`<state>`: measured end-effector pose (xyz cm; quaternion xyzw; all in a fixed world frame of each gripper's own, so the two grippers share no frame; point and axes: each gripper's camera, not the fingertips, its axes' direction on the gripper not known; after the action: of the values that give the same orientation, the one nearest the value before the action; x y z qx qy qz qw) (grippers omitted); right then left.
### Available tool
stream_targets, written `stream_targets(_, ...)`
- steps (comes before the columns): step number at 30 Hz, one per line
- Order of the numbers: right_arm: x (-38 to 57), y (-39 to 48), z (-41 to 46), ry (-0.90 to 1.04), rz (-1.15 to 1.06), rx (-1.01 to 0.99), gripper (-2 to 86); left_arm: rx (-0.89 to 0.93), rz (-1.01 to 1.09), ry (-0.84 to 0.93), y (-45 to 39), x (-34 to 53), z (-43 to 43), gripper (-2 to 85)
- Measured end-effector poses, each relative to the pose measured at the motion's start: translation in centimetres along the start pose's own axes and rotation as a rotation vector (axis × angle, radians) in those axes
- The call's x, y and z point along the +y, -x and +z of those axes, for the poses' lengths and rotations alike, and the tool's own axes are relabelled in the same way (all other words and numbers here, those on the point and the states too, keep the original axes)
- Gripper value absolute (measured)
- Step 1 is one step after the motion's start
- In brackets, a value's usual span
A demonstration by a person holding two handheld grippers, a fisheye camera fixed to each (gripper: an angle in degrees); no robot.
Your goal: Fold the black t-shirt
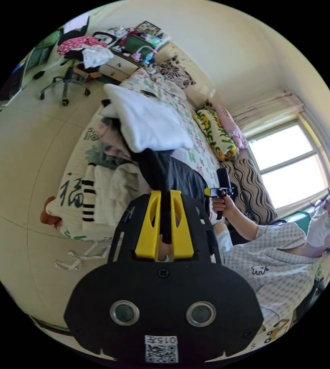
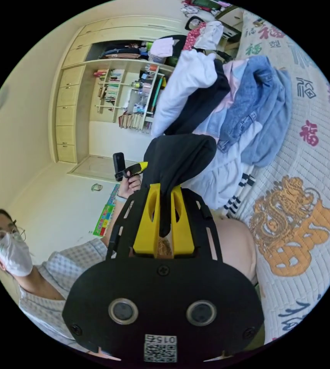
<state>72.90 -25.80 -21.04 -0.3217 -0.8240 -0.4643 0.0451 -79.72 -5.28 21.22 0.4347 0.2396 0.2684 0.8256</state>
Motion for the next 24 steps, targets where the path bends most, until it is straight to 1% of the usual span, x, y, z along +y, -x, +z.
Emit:
stream_targets(2,-1.9,-0.8,2.7,0.026,0.046,0.060,5.0,-0.012,-0.035,0.014,3.7,-0.6,-1.1,3.3)
stream_targets(5,-3.1,-2.2,5.5,0.099,0.101,0.188,5.2,-0.061,-0.067,0.072,7.0,-0.8,-0.6,3.3)
stream_targets(6,-3.2,-2.6,5.9,0.104,0.120,0.199,5.2,-0.065,-0.072,0.080,7.4,-0.7,-0.4,3.3)
stream_targets(9,-3.1,-4.2,6.8,0.053,0.203,0.138,5.2,-0.035,-0.080,0.055,9.1,0.1,-0.5,3.2)
stream_targets(11,-2.9,-4.4,7.3,0.021,0.220,0.082,5.3,0.035,-0.102,0.001,10.3,0.8,-1.5,3.2)
stream_targets(13,-2.9,-3.8,7.5,0.021,0.203,0.072,5.3,0.076,-0.104,-0.040,10.3,1.4,-2.5,3.1)
stream_targets(16,-3.4,-1.5,7.2,0.010,0.089,0.091,5.6,0.102,-0.044,-0.127,8.8,2.2,-4.8,3.0)
stream_targets(18,-4.0,-1.1,7.5,0.037,0.059,0.130,6.1,0.033,-0.051,-0.156,8.2,2.2,-5.8,2.7)
stream_targets(20,-4.2,-1.9,8.1,0.106,0.129,0.130,7.3,-0.055,-0.042,-0.089,7.1,1.6,-5.1,2.8)
stream_targets(21,-4.0,-1.9,8.0,0.102,0.138,0.119,7.4,-0.061,-0.040,-0.080,6.7,1.6,-4.9,2.9)
stream_targets(24,-2.3,-0.5,6.2,0.012,0.120,0.103,7.4,-0.073,-0.030,-0.154,4.0,2.7,-6.1,2.6)
